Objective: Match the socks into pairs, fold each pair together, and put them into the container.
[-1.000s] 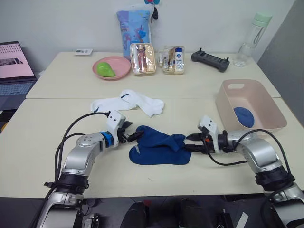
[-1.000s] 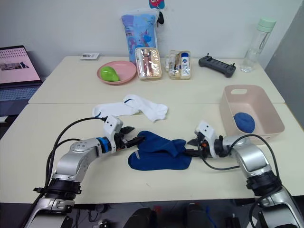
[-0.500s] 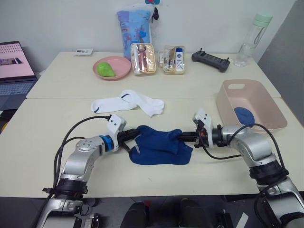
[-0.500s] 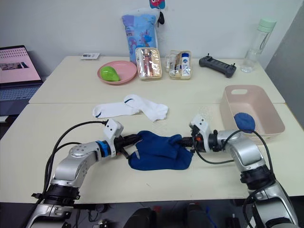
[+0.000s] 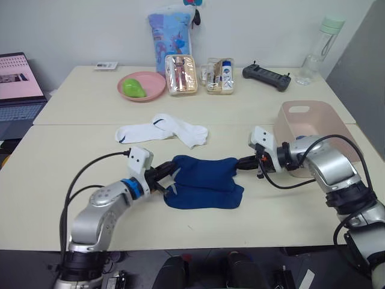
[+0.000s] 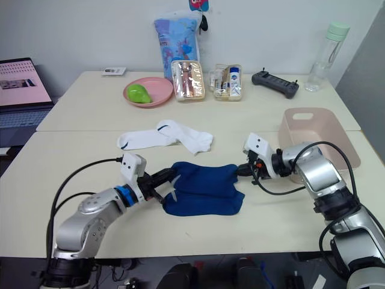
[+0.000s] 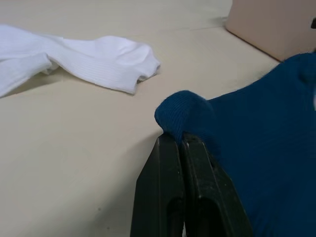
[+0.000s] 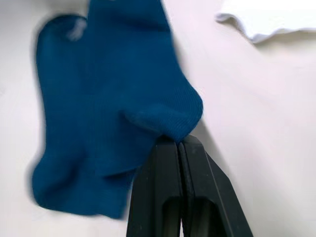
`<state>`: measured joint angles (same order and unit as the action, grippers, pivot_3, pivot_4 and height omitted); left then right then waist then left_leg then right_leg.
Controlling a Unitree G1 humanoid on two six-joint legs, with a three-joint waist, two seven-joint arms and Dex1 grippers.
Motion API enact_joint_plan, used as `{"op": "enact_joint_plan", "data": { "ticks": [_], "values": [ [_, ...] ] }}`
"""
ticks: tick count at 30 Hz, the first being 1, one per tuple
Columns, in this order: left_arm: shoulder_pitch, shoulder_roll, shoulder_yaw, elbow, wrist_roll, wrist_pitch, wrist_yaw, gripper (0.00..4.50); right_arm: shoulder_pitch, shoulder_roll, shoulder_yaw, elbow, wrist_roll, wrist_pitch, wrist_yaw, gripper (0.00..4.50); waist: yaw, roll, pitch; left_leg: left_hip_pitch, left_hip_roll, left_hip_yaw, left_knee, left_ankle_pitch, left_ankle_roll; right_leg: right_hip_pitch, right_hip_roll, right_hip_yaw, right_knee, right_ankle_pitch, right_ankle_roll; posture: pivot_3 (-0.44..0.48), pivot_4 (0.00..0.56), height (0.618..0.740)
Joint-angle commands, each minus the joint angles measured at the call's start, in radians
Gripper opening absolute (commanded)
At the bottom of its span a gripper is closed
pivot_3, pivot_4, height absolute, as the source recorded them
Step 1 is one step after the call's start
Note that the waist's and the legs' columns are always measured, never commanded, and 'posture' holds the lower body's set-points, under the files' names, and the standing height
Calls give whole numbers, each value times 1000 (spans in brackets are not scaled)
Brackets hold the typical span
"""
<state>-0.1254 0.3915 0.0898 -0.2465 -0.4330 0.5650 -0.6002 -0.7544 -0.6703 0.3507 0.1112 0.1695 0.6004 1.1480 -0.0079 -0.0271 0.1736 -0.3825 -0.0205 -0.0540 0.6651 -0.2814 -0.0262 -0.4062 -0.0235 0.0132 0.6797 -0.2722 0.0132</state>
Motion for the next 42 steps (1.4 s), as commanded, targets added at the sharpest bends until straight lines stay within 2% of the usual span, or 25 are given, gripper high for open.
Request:
{"op": "enact_joint_plan", "data": {
  "ticks": [1,5,9,10,13,17,20,24,27,30,36,42],
  "values": [
    [-5,-49,16,-17,32,-74,82,0,-68,55,49,108,-83,-101,-17,22,-1,0,0,0,0,0,0,0,0,0,0,0,0,0,0,0,150,740],
    [-19,-67,8,40,70,-122,111,0,-137,106,112,275,-213,-268,-59,22,-1,0,0,0,0,1,0,0,0,0,0,0,0,0,0,0,150,740],
    [-23,-60,2,65,87,-131,121,0,-165,145,106,349,-243,-357,-52,22,0,0,0,-1,0,1,0,0,0,0,0,1,-1,0,0,0,150,740],
    [-20,-54,-3,67,87,-128,113,0,-171,154,92,371,-252,-385,-78,215,0,0,0,-1,0,1,0,0,0,0,0,1,-1,0,0,0,150,740],
    [-19,-56,8,70,90,-134,123,600,-180,159,46,416,-260,-467,-130,959,0,0,0,0,0,1,0,0,0,0,0,1,0,0,0,0,150,740],
    [-9,-24,33,48,81,-140,102,1905,-147,150,-26,357,-196,-465,-86,2398,0,0,0,0,0,1,0,0,0,0,0,1,0,0,0,0,150,740],
    [3,35,48,37,101,-179,70,2910,-92,117,-47,272,-168,-487,-27,2461,0,0,0,0,0,1,0,0,0,0,0,0,0,0,0,0,150,740],
    [62,207,-11,27,166,-294,-109,4239,6,79,-55,122,-123,-478,41,2461,0,0,0,0,0,1,-1,0,0,0,0,0,0,0,0,0,150,740],
    [69,262,-24,54,177,-358,-172,4239,42,80,-51,73,-132,-478,32,2461,0,2,1,0,0,2,-1,0,0,0,0,1,0,0,0,0,150,740],
    [43,329,-97,165,321,-550,-222,4239,105,89,-10,41,-207,-570,-23,2461,1,2,1,0,0,1,-1,0,0,0,0,0,0,0,-1,0,150,740],
    [-79,306,-187,365,463,-743,-185,4239,155,102,15,20,-257,-607,-60,2461,6,2,1,0,-1,1,0,0,0,0,0,1,0,0,0,0,150,740],
    [-136,306,-212,473,485,-832,-201,4239,146,119,25,50,-283,-629,-77,2461,5,2,1,1,0,1,0,0,0,0,0,0,0,0,0,0,150,740]
  ]
}}
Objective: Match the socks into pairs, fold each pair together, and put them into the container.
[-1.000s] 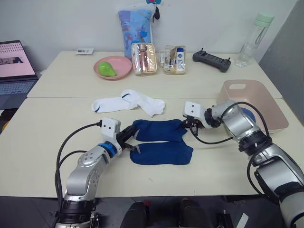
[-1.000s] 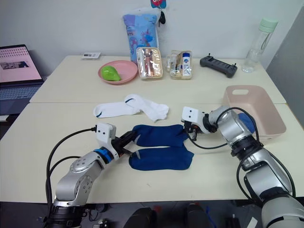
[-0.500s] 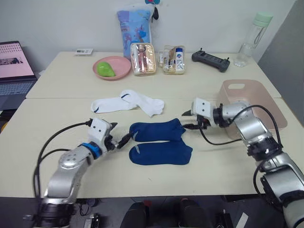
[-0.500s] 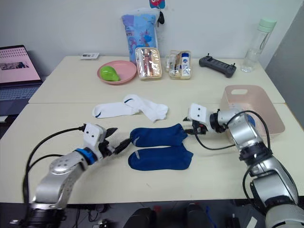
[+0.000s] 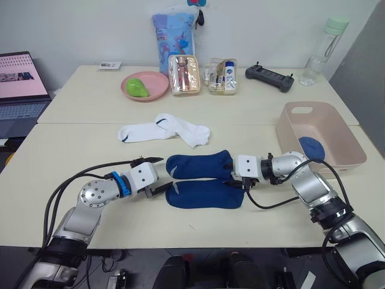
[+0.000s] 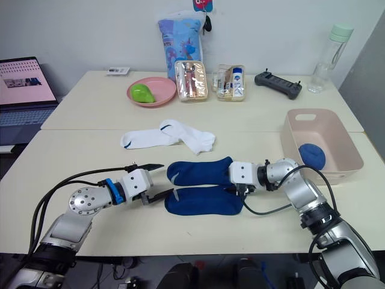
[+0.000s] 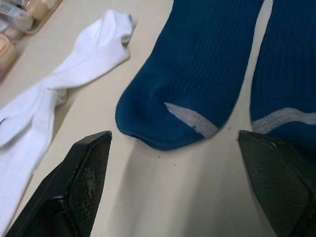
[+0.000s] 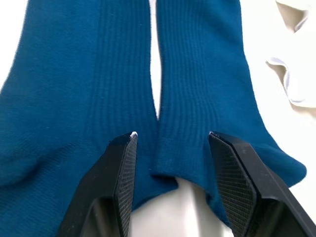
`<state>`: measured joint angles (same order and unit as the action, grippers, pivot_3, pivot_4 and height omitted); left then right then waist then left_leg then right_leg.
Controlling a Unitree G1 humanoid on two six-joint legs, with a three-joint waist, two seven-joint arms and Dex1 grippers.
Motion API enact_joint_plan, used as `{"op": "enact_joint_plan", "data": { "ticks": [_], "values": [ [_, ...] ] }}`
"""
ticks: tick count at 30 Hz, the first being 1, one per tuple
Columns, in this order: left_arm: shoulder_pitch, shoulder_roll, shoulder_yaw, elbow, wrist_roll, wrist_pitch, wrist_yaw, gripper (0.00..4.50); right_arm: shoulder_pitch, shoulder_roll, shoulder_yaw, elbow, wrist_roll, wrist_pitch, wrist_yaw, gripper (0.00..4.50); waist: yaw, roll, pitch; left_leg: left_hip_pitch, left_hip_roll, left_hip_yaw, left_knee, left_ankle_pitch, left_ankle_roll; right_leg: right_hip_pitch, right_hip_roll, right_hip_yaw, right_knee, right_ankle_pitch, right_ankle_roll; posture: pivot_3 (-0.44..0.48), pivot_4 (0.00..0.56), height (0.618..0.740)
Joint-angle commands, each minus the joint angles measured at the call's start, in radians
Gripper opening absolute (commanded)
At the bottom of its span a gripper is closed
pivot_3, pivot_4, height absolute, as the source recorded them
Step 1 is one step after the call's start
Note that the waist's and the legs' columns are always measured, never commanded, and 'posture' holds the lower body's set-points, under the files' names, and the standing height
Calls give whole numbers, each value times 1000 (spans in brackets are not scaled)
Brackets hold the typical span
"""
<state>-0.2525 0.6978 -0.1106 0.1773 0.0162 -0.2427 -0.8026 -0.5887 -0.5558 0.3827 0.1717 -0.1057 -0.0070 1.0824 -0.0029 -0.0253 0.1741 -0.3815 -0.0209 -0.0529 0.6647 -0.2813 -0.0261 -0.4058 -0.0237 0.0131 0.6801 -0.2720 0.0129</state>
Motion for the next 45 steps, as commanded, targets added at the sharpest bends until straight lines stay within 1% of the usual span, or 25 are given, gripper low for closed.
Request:
{"op": "enact_joint_plan", "data": {
  "ticks": [1,4,7,9,10,11,12,13,17,18,21,22,25,28,32,35,37,40,43,45],
  "values": [
    [-13,1,-15,58,37,-34,0,4239,-21,7,-7,-6,-9,-23,-13,2461,0,0,0,0,0,0,0,0,0,0,0,0,0,0,0,0,150,740],
    [-64,-19,-43,124,62,-66,4,4239,-39,22,-5,46,-34,-58,-46,2461,1,0,0,0,0,0,0,0,0,0,0,0,0,0,0,0,150,740],
    [-93,-39,-75,164,72,-95,-20,4239,-52,28,-1,83,-55,-96,-62,2461,1,0,-1,0,-1,0,0,0,0,1,0,0,0,0,0,0,150,740],
    [-102,-36,-90,179,76,-112,-46,3824,-58,28,-4,95,-57,-110,-62,2461,1,1,-1,1,-1,0,0,0,0,1,0,0,0,0,0,0,150,740],
    [-107,-35,-93,187,73,-116,-58,3811,-58,23,-8,94,-48,-112,-50,2280,1,1,-2,1,-1,0,0,0,0,1,0,0,0,0,0,0,150,740],
    [-109,-34,-95,191,70,-119,-67,3379,-57,19,-12,91,-41,-114,-40,2073,1,1,-2,1,-1,0,0,0,0,1,0,0,0,0,0,0,150,740],
    [-115,-35,-93,199,67,-122,-71,3255,-57,19,-18,88,-34,-114,-37,1856,1,1,-2,1,-1,0,0,0,0,1,0,0,0,0,0,0,150,740],
    [-118,-36,-92,204,65,-124,-73,2952,-55,19,-22,84,-29,-114,-35,1545,1,2,-2,1,-1,0,0,0,0,1,0,0,0,0,0,0,150,740],
    [-132,-50,-82,225,49,-135,-82,1592,-48,17,-32,67,-11,-94,-27,74,1,2,-2,1,0,0,0,0,0,1,0,0,1,0,0,0,150,740],
    [-134,-54,-79,228,41,-135,-88,1242,-44,16,-35,60,-3,-83,-22,0,1,2,-2,1,0,0,0,0,0,1,0,0,1,0,0,0,150,740],
    [-143,-63,-71,228,20,-130,-107,247,-37,14,-46,40,22,-41,-5,0,0,2,-2,1,0,0,1,0,0,1,0,0,1,0,0,0,150,740],
    [-145,-65,-69,227,13,-128,-113,33,-36,13,-48,35,28,-30,0,0,0,2,-2,1,0,0,1,0,0,1,0,0,1,0,0,0,150,740],
    [-151,-59,-50,207,-18,-95,-134,33,-35,34,-81,-12,115,119,24,0,-2,2,-2,0,0,0,1,0,0,0,0,0,1,0,0,0,150,740],
    [-157,-60,-23,179,-64,-62,-143,33,-48,48,-101,-27,157,205,27,0,-2,2,-2,0,0,0,1,0,0,0,1,0,1,0,0,0,150,740],
    [-162,-68,32,76,-186,89,-170,33,-82,55,-129,-30,214,315,47,0,-4,1,-2,-1,0,-1,1,0,0,0,1,0,1,0,0,0,150,740],
    [-147,-42,63,-48,-251,222,-189,33,-105,32,-137,-58,258,380,91,0,-5,1,-2,-1,0,-1,1,0,0,-1,1,0,0,0,0,0,150,740],
    [-107,-15,82,-171,-308,323,-204,33,-114,3,-140,-96,294,430,141,0,-7,1,-2,-1,0,-1,1,0,0,-1,1,0,0,0,0,0,150,740],
    [-13,52,113,-387,-412,495,-227,33,-112,-44,-141,-187,354,512,201,0,-14,1,-1,-2,1,-1,0,0,0,-1,1,1,-1,0,0,0,150,740],
    [87,128,158,-560,-530,665,-240,33,-89,-98,-154,-318,460,648,255,0,-19,1,-1,-2,1,-1,0,0,0,-1,1,0,0,0,0,0,150,740],
    [148,177,181,-646,-592,760,-246,33,-74,-130,-163,-383,523,730,274,0,-24,1,-1,-1,2,-1,0,0,0,0,1,0,0,0,0,0,150,740]
  ]
}}
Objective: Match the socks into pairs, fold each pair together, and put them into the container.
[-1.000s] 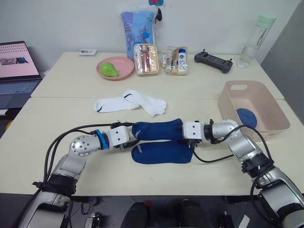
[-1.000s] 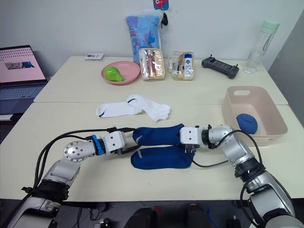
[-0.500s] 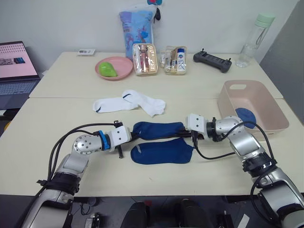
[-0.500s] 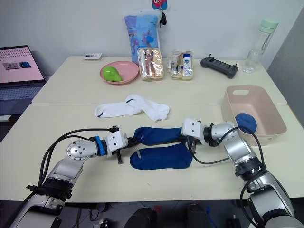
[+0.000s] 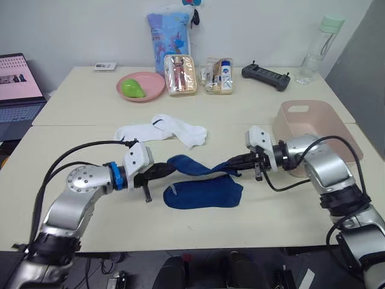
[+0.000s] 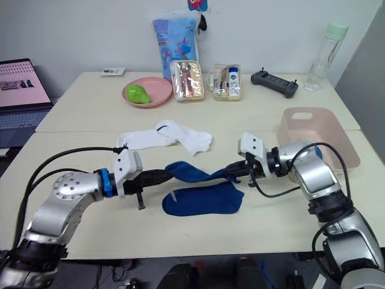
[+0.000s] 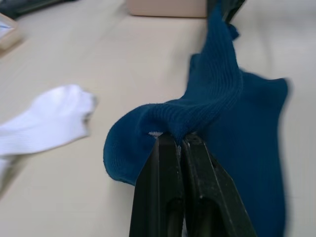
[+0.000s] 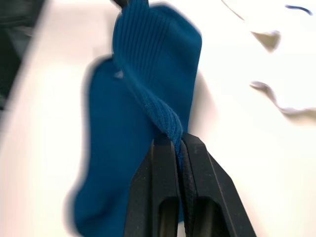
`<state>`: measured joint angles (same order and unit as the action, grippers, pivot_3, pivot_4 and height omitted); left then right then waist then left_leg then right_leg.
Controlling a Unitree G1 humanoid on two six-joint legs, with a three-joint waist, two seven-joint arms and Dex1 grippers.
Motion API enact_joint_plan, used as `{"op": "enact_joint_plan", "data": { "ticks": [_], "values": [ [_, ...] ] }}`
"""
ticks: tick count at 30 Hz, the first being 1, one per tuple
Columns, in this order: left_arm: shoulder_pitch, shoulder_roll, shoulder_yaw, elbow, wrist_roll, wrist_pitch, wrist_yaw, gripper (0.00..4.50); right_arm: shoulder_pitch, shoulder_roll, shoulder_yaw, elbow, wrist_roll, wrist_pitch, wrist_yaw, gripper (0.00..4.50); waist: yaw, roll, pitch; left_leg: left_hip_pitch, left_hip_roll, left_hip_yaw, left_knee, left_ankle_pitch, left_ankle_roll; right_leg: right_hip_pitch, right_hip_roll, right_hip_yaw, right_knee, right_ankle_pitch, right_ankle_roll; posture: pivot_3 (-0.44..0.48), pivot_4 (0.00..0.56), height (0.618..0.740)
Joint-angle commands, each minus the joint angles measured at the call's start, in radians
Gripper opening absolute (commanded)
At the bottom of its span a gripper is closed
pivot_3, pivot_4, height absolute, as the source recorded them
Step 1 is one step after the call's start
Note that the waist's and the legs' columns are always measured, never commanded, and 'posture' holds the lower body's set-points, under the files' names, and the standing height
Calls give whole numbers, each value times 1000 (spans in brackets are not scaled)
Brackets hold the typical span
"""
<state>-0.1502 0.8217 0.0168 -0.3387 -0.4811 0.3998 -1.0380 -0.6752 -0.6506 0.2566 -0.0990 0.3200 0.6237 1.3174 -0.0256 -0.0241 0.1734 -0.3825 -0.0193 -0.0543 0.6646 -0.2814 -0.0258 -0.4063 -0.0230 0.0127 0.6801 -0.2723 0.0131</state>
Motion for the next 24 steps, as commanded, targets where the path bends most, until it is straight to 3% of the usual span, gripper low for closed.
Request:
{"op": "enact_joint_plan", "data": {
  "ticks": [1,4,10,17,24],
  "values": [
    [84,77,74,-178,-154,178,-15,33,27,-59,-35,-147,126,132,51,0,-1,0,0,0,0,0,0,0,0,0,0,0,0,0,0,0,150,740],
    [194,113,151,-295,-340,331,7,33,102,-100,-28,-259,208,234,37,0,0,0,0,0,0,-1,0,0,0,1,0,-1,-1,0,0,0,150,740],
    [289,97,116,-327,-292,346,80,33,193,-126,14,-345,233,264,-4,0,0,0,0,1,0,0,0,0,0,1,0,-1,-1,0,0,0,150,740],
    [202,76,66,-150,-149,294,134,33,128,-69,85,-76,42,88,-95,0,-1,-1,0,1,-1,0,0,0,0,1,1,0,0,0,0,0,150,740],
    [38,53,-8,0,-78,260,96,33,28,11,117,117,-29,4,-96,0,-1,-1,1,0,-1,1,0,0,0,0,1,1,-1,0,0,0,150,740]
  ]
}}
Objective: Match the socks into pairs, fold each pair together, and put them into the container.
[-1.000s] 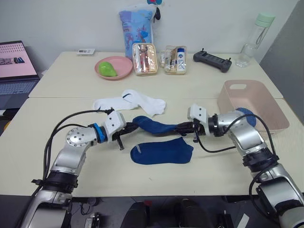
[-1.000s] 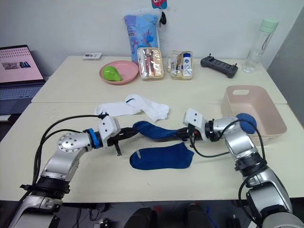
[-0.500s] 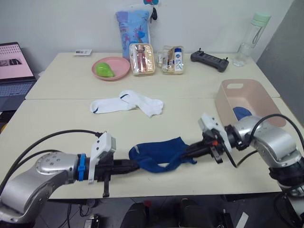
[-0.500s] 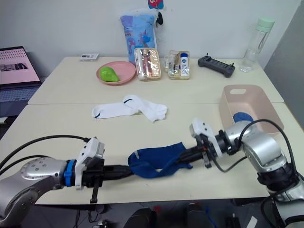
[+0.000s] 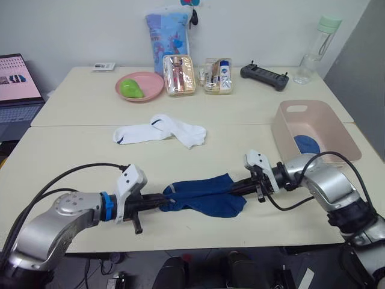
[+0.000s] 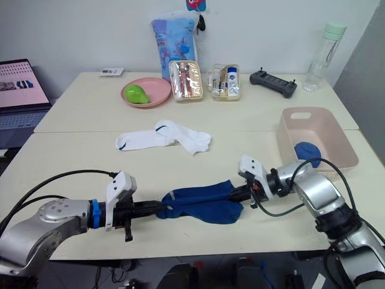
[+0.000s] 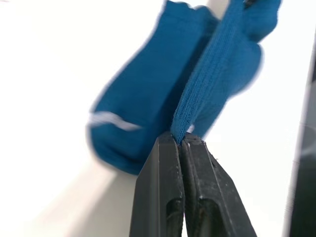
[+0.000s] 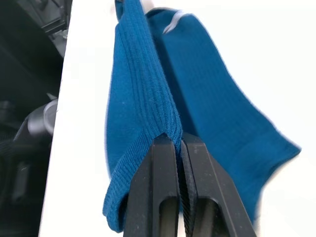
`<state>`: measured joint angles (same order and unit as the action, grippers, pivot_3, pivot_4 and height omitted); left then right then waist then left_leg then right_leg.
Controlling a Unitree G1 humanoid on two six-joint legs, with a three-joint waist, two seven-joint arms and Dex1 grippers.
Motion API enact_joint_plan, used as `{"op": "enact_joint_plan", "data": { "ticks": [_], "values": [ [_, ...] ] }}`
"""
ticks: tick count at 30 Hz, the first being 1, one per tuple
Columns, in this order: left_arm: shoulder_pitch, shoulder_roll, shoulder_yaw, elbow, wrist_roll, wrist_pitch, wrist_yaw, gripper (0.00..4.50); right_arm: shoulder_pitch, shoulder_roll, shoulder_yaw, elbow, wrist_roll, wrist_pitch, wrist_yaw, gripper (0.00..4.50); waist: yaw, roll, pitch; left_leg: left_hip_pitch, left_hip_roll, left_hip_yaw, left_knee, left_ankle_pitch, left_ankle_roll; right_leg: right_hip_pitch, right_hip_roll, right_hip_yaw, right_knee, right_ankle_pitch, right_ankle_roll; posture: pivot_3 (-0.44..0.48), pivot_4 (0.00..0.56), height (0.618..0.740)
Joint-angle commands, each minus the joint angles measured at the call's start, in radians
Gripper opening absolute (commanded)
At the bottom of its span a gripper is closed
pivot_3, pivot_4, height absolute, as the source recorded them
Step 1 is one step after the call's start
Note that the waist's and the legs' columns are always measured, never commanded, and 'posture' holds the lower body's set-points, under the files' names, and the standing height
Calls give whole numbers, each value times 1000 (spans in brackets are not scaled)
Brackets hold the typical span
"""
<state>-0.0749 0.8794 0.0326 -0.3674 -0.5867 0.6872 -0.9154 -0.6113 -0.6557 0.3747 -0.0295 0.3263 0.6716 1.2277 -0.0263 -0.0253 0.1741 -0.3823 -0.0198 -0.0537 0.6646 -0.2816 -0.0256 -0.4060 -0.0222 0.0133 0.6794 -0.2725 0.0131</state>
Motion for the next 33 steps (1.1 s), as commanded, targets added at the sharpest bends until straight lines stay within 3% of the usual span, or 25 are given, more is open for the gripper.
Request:
{"op": "enact_joint_plan", "data": {
  "ticks": [1,11,14,18,20,27,33],
  "values": [
    [-67,-15,-42,49,43,-32,-27,33,-49,25,2,72,-46,-55,-5,0,0,0,0,0,0,0,0,0,0,0,0,0,0,0,0,0,150,740],
    [-190,-37,-143,182,148,-91,-105,33,-105,54,2,185,-121,-142,14,0,0,0,0,0,0,0,0,0,0,0,0,0,0,0,0,0,150,740],
    [-223,-62,-146,232,183,-129,-92,635,-116,69,-24,199,-122,-137,-13,746,0,0,0,0,0,0,0,0,0,0,0,0,0,0,0,0,150,740],
    [-228,-60,-112,247,187,-128,-91,1892,-118,56,-77,191,-110,-121,-44,2104,0,0,0,0,0,0,0,0,0,0,0,1,0,0,0,0,150,740],
    [-198,-42,-48,238,157,-132,-100,2505,-108,30,-123,159,-85,-84,-51,2119,0,0,0,-1,0,0,0,0,0,-1,0,1,0,0,0,0,150,740],
    [-57,-52,95,106,72,-68,-62,2505,11,-23,-189,-4,5,70,-57,2119,0,0,0,-1,1,0,0,0,0,-1,0,0,0,0,0,0,150,740],
    [16,-121,89,23,51,-20,24,2505,92,-23,-178,-96,4,124,-114,2119,1,0,0,-1,1,0,0,0,0,0,0,1,1,0,0,0,150,740]
  ]
}}
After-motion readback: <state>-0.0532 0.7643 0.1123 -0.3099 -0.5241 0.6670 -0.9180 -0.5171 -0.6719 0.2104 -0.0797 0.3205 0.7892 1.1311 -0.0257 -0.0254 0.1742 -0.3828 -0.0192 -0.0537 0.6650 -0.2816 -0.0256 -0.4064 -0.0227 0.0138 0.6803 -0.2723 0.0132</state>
